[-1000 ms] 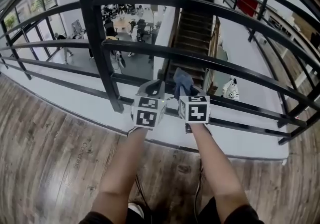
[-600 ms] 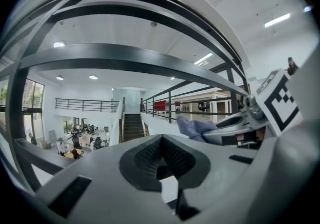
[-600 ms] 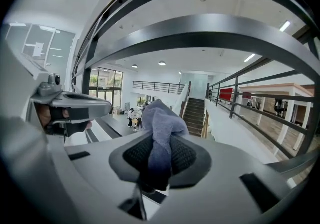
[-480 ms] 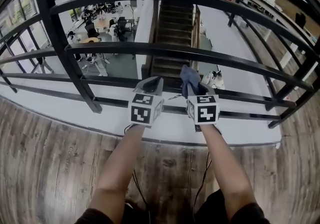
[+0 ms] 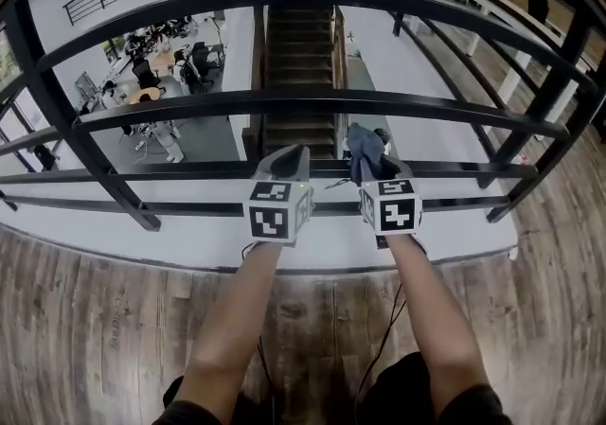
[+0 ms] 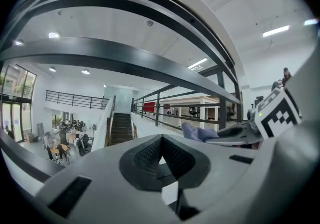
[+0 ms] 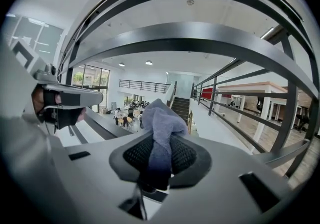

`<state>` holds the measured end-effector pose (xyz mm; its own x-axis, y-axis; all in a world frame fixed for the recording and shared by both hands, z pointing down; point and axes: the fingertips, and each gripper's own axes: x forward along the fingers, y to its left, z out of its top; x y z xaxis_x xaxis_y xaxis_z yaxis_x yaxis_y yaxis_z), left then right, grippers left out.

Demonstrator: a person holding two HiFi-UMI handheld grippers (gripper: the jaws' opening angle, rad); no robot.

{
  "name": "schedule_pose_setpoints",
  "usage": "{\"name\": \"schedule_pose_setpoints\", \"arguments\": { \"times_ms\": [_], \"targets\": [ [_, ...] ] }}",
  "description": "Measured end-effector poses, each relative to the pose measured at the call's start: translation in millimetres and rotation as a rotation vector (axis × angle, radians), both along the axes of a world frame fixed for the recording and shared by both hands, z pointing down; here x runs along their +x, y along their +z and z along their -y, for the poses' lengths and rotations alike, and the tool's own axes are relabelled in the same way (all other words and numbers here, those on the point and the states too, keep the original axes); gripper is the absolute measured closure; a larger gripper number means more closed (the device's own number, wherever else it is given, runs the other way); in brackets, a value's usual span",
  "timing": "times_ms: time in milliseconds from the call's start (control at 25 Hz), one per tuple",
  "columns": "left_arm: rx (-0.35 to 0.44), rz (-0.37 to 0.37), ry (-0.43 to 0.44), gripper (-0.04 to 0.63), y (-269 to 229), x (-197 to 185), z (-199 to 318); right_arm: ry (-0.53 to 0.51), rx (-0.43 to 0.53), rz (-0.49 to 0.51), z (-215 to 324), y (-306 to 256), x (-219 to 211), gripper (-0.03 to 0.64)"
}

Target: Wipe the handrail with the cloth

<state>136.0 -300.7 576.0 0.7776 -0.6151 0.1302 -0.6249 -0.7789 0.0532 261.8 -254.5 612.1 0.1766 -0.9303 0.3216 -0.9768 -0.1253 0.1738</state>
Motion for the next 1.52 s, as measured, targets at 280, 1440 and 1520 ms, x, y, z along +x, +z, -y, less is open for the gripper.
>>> {"name": "schedule_pose_setpoints", "arguments": {
  "times_ms": [280, 1440, 1520],
  "targets": [
    [-0.005, -0.001, 0.065, 0.594, -6, 79, -40, 0.035, 0.002, 0.007, -29, -4, 63, 0.537],
    [-0.004, 0.014, 0.289, 0.594, 3, 375, -194, 0.267, -0.003, -0.017, -188, -8, 377, 0.537],
    [0.006, 0.018, 0.294, 0.594, 5, 393, -203, 0.294, 0.013, -0.006, -200, -8, 398, 0.537]
  ]
}}
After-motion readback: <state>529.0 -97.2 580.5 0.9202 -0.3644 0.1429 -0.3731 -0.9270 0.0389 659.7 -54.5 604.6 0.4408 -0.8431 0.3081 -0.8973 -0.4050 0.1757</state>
